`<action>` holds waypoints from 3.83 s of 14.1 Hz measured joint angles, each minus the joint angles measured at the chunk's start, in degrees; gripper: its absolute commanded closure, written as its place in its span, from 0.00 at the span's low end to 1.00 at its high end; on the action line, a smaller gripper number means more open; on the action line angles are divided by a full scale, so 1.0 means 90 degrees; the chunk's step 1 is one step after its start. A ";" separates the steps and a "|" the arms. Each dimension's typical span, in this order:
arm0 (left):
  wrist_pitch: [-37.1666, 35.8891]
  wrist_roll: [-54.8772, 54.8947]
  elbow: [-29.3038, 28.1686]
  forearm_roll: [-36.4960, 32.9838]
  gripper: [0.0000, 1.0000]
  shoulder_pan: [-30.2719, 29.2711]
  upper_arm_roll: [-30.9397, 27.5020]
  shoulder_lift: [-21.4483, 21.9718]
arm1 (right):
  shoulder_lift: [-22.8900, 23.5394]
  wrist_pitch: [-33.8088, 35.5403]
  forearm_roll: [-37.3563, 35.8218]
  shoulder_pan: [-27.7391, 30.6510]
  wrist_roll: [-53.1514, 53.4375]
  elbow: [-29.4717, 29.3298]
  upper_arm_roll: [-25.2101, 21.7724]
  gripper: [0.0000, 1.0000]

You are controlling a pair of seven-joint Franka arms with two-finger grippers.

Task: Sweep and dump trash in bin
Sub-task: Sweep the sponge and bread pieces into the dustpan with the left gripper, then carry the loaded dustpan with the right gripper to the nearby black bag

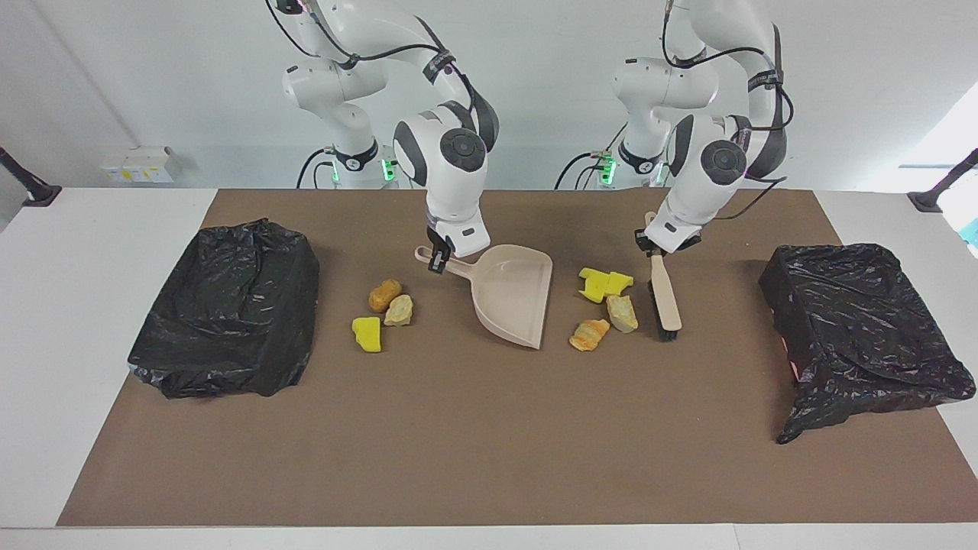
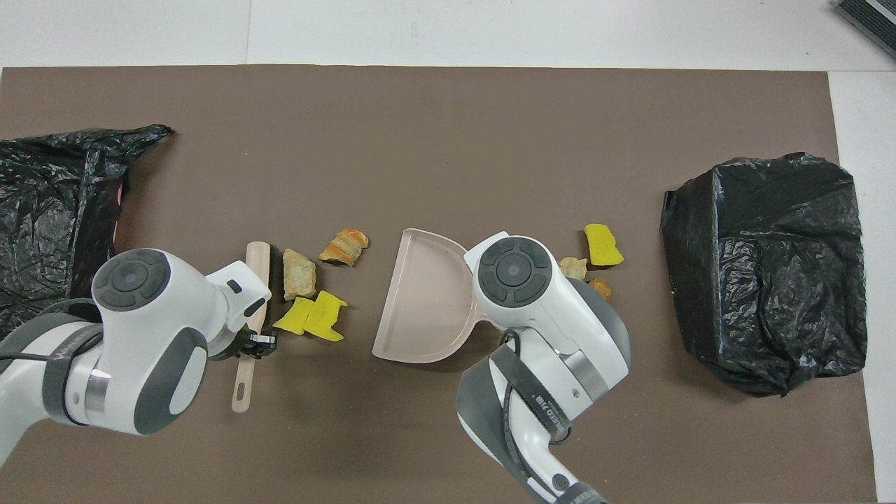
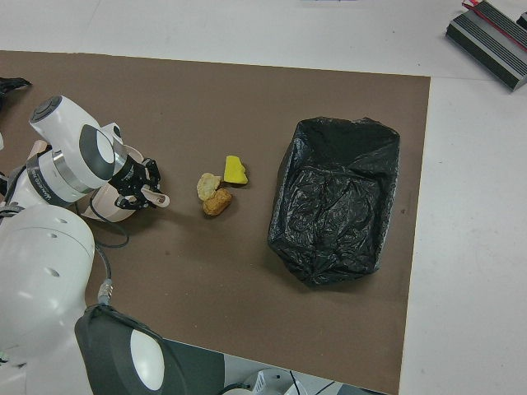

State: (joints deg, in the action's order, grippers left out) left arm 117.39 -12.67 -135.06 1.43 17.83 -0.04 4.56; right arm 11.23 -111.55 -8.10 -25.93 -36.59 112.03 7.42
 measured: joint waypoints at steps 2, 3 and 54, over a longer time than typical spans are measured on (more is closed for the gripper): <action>0.0113 -0.0560 -0.0047 0.0238 1.00 0.0438 0.0019 0.0002 | -0.0001 0.0000 -0.0057 -0.0096 0.0188 0.0007 0.0001 1.00; 0.0157 -0.0837 -0.0048 0.0410 1.00 0.0663 0.0028 0.0006 | -0.0001 -0.0004 -0.0058 -0.0095 0.0191 0.0007 -0.0001 1.00; 0.0649 -0.2559 0.0976 0.0523 1.00 0.1783 0.0065 -0.0951 | -0.1515 0.1060 0.0653 0.3111 -0.2586 -0.0735 -0.0113 1.00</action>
State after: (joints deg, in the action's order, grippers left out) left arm 123.23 -35.70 -126.28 6.14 33.87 0.55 -4.01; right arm -2.40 -102.01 -2.22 2.07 -59.87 105.41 6.40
